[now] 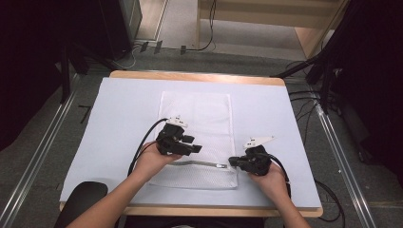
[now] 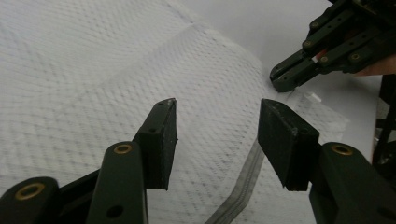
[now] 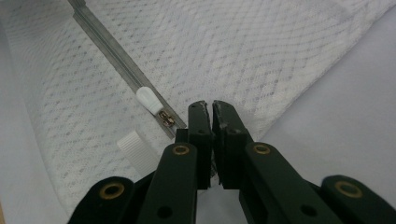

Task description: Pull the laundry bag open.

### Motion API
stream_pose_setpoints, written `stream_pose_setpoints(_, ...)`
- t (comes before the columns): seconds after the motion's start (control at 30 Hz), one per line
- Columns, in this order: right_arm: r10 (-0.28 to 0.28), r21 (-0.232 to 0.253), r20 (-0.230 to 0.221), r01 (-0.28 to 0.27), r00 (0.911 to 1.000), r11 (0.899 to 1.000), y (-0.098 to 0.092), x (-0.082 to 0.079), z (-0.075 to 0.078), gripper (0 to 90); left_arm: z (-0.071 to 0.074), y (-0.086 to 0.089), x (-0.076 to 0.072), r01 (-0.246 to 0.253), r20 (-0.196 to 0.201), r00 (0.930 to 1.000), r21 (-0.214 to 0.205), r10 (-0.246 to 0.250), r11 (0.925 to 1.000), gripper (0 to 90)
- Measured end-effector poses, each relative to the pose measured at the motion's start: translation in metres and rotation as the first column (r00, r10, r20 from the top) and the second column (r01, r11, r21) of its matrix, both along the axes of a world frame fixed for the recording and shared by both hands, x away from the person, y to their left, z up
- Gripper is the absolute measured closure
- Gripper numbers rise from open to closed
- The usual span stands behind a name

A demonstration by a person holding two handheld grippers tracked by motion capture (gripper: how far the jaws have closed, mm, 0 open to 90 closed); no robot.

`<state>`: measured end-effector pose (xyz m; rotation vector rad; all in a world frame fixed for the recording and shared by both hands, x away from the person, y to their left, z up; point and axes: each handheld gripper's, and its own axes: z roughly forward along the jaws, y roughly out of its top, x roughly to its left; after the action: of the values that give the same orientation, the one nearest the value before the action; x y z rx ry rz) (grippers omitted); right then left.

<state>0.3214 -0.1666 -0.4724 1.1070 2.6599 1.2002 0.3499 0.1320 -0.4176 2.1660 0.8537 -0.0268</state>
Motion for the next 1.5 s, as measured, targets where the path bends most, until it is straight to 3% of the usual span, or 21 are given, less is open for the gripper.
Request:
stream_pose_setpoints(0.27,0.014,-0.007,0.034,-0.013,0.9993,1.000,0.002,-0.003,-0.002,87.7,-0.007,-0.013,-0.006,0.033,-0.020,0.9992,-0.003,-0.034,0.9994,55.7)
stream_pose_setpoints(0.37,0.019,-0.009,0.020,-0.019,0.9996,1.000,0.002,-0.004,-0.001,88.4,-0.009,-0.019,-0.008,0.053,-0.020,0.9984,-0.002,-0.053,0.9986,59.2)
stream_pose_setpoints(0.63,0.064,-0.060,0.044,-0.061,0.9970,0.996,0.005,-0.008,0.002,90.0,-0.012,-0.027,-0.010,0.081,-0.029,0.9962,-0.006,-0.081,0.9967,64.5)
stream_pose_setpoints(0.83,0.073,-0.043,0.074,-0.070,0.9946,0.997,0.004,-0.007,-0.002,90.0,-0.018,-0.036,-0.012,0.096,-0.034,0.9949,0.007,-0.095,0.9954,67.4)
stream_pose_setpoints(0.97,0.074,-0.007,0.063,-0.074,0.9952,0.997,0.000,-0.006,-0.005,90.0,-0.023,-0.043,-0.013,0.120,-0.059,0.9911,0.008,-0.120,0.9927,73.1)
stream_pose_setpoints(1.13,0.080,-0.027,0.075,-0.078,0.9940,0.997,0.002,-0.007,-0.004,90.0,-0.029,-0.054,-0.014,0.137,-0.065,0.9886,0.026,-0.135,0.9902,77.2)
stream_pose_setpoints(1.2,0.086,-0.029,0.084,-0.084,0.9927,0.996,0.002,-0.007,-0.004,90.0,-0.030,-0.058,-0.013,0.145,-0.060,0.9881,0.056,-0.141,0.9879,77.5)
stream_pose_setpoints(1.5,0.093,-0.028,0.084,-0.090,0.9922,0.995,0.002,-0.006,-0.004,90.0,-0.038,-0.071,-0.013,0.147,-0.088,0.9861,0.063,-0.141,0.9872,77.9)
